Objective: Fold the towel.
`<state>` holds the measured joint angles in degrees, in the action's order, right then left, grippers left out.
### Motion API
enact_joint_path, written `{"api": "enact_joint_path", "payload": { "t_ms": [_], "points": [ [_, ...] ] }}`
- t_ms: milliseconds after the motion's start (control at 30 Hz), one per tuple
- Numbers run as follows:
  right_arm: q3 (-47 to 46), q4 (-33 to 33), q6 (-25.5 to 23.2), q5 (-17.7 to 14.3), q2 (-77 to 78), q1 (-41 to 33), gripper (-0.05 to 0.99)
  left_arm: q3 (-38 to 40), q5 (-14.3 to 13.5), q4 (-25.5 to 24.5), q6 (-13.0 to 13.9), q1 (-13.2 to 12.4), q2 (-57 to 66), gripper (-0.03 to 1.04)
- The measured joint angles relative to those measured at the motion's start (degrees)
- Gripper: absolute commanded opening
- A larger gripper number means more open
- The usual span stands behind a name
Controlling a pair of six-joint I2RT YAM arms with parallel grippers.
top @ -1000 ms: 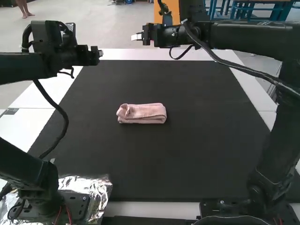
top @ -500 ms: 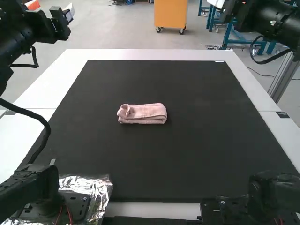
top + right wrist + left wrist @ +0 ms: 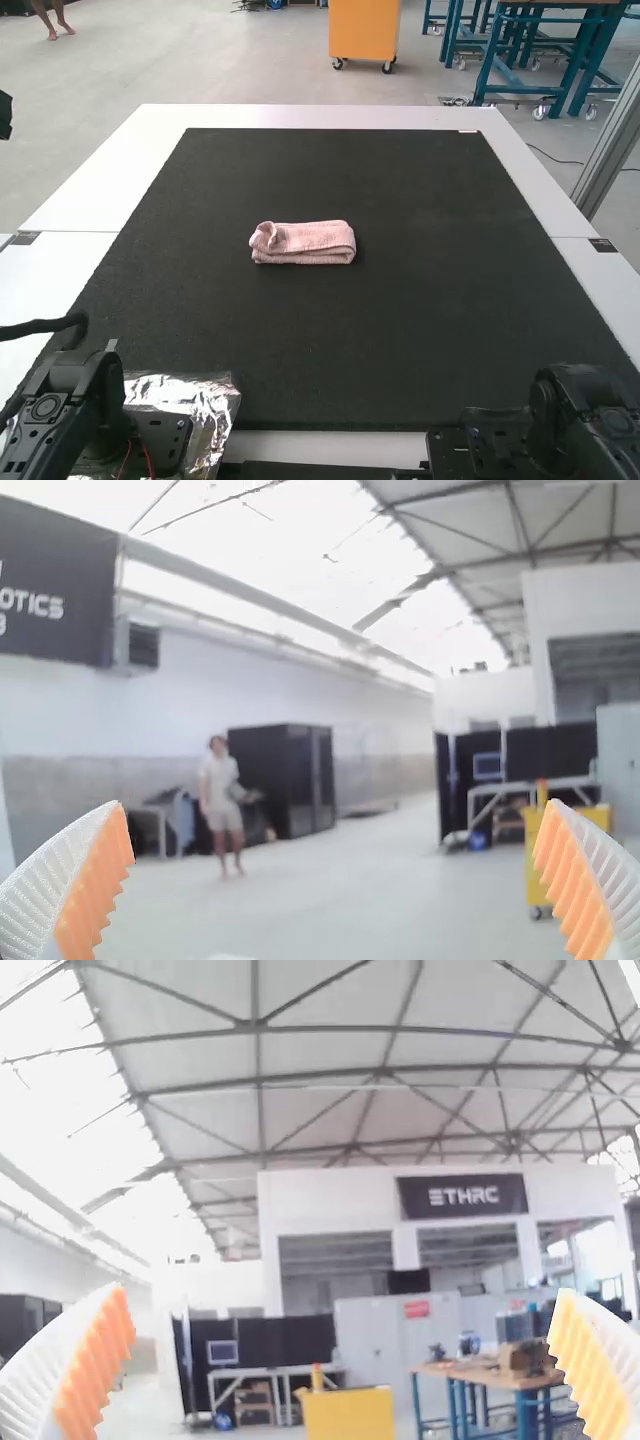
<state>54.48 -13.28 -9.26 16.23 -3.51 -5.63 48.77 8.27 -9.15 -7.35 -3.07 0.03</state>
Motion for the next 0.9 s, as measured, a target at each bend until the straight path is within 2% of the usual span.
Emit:
{"api": "enact_joint_path", "payload": {
  "t_ms": [100, 200, 333, 433, 533, 667, 733, 833, 867, 900],
  "points": [
    [0.2, -0.8, 0.3, 0.0, 3.2, 2.2, 0.92, 0.2, -0.1, -4.1, 0.1, -1.3, 0.2, 0.97],
    [-0.2, -1.1, 3.1, -1.4, 3.1, 3.4, 0.92, -0.1, 0.1, -4.9, 1.0, -1.6, 0.2, 0.97],
    [-7.2, 0.0, 10.1, -5.5, 3.1, 3.6, 0.92, -5.1, 1.7, -1.8, 2.7, -1.6, 0.2, 0.97],
    [-17.2, 5.1, 14.3, -9.5, 3.1, 3.6, 0.92, -12.1, 2.6, 1.5, 4.4, -1.6, 0.2, 0.97],
    [-26.8, 11.7, 17.1, -11.7, 3.0, 3.6, 0.92, -20.0, 3.5, 7.9, 5.4, -1.6, 0.2, 0.97],
    [-40.3, 29.6, 18.4, -15.5, 3.1, 3.6, 0.92, -31.4, 1.7, 19.3, 5.6, -1.6, 0.2, 0.97],
    [-45.9, 34.7, 18.5, -16.8, 3.1, 3.6, 0.92, -36.9, 0.4, 22.0, 5.7, -1.6, 0.2, 0.97],
    [-52.3, 35.5, 18.4, -17.9, 3.1, 3.6, 0.92, -45.3, -3.2, 24.1, 6.5, -1.6, 0.2, 0.97],
    [-53.8, 34.1, 18.3, -18.3, 3.1, 3.6, 0.92, -47.4, -4.5, 23.5, 6.7, -1.6, 0.2, 0.97],
    [-54.1, 29.8, 18.0, -18.7, 3.1, 3.6, 0.92, -48.5, -5.8, 20.5, 6.7, -1.6, 0.2, 0.97]
  ]
}}
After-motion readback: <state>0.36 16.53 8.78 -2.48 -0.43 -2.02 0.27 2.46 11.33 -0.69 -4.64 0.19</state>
